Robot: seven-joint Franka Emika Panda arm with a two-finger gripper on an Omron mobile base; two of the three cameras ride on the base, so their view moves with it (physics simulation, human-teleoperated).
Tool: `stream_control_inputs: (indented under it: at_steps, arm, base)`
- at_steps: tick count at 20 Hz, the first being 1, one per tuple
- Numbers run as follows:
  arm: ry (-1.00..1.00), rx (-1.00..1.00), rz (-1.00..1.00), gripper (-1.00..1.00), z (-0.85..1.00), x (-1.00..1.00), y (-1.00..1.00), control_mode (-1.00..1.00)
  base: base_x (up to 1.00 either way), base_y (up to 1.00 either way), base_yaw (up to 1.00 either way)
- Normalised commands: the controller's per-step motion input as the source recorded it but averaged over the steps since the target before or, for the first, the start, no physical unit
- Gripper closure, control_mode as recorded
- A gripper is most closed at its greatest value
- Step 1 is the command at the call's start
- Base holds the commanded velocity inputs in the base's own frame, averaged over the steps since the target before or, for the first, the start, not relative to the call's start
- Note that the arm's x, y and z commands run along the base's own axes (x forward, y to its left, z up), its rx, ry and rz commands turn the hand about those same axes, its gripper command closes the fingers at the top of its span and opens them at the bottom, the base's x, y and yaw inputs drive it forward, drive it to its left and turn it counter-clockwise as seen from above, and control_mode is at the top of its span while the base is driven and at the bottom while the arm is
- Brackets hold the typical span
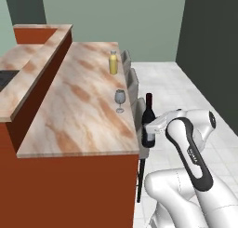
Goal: There is a wine glass and glass cup on the dining counter. Place the wine bottle next to the wine glass and the juice bottle next to the glass cup.
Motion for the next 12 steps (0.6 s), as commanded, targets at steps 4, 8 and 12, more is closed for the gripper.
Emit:
stream_control_inputs:
  at_steps: [4,8,12]
  arm:
    - [0.0,0.0,0.0,1.0,0.0,0.0,0.0,1.0]
    - [0.0,0.0,0.0,1.0,0.0,0.0,0.0,1.0]
    - [0.0,0.0,0.0,1.0,0.0,0.0,0.0,1.0]
  base:
    - [0.34,0.21,-0.04]
    - [0.22,0.09,0.0]
    - [0.47,0.05,0.0]
